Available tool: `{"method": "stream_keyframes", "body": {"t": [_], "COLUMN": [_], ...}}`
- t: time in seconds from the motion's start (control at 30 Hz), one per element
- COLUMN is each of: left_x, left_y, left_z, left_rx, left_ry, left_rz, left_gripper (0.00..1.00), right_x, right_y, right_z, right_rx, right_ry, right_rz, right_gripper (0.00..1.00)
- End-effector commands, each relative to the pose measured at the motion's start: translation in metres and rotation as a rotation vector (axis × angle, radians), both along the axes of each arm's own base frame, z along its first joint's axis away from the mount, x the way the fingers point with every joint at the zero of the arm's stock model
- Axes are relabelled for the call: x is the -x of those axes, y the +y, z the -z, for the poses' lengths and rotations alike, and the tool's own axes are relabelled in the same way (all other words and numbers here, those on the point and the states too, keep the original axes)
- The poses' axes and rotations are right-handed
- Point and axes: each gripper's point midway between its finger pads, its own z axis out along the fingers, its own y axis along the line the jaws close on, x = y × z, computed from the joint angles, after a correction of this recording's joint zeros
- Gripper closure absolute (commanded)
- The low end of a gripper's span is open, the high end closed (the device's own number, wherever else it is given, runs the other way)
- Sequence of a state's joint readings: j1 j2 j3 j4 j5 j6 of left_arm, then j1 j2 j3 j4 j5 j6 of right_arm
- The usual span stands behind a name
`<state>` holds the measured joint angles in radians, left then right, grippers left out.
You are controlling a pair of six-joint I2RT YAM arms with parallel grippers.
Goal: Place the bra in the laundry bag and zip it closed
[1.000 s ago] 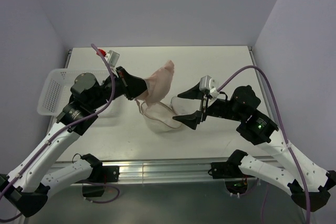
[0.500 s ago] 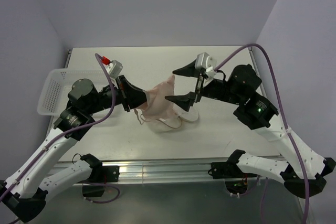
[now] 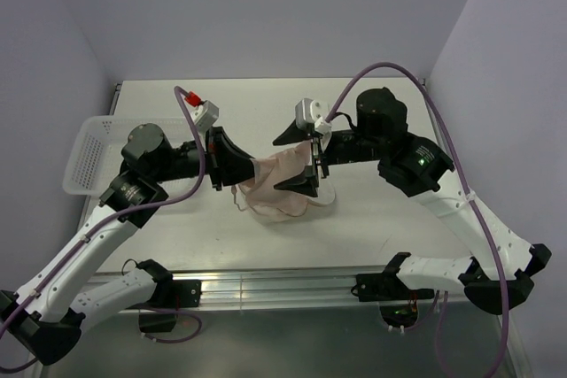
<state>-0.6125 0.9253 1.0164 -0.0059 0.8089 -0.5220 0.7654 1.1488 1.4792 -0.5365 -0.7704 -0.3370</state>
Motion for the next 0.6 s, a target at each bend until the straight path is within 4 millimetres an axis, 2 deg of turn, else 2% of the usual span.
{"method": "stream_keyframes", "body": {"t": [0.0, 0.17, 0.33, 0.5, 0.57], "left_x": [0.008, 0.019, 0.028, 0.032, 0.03], "left_y": [0.002, 0.003, 0.003, 0.003, 0.003], "left_z": [-0.033, -0.037, -0.036, -0.036, -0.034], "left_rx": [0.045, 0.028, 0.01, 0.016, 0.013], "left_ry": [-0.134, -0.16, -0.166, -0.171, -0.165], "left_rz": [0.035, 0.089, 0.148, 0.174, 0.17], "left_gripper": [1.0, 1.0, 1.0, 1.0, 1.0], "right_x": [0.023, 0.022, 0.024, 0.028, 0.031], "right_y": [-0.004, -0.001, 0.003, 0.005, 0.005], "right_z": [0.005, 0.019, 0.023, 0.023, 0.015], "right_rx": [0.01, 0.016, 0.024, 0.011, -0.026], "right_ry": [0.008, 0.042, 0.071, 0.096, 0.085], "right_rz": [-0.104, -0.101, -0.135, -0.162, -0.169], "right_gripper": [0.03, 0.03, 0.03, 0.12, 0.19]}}
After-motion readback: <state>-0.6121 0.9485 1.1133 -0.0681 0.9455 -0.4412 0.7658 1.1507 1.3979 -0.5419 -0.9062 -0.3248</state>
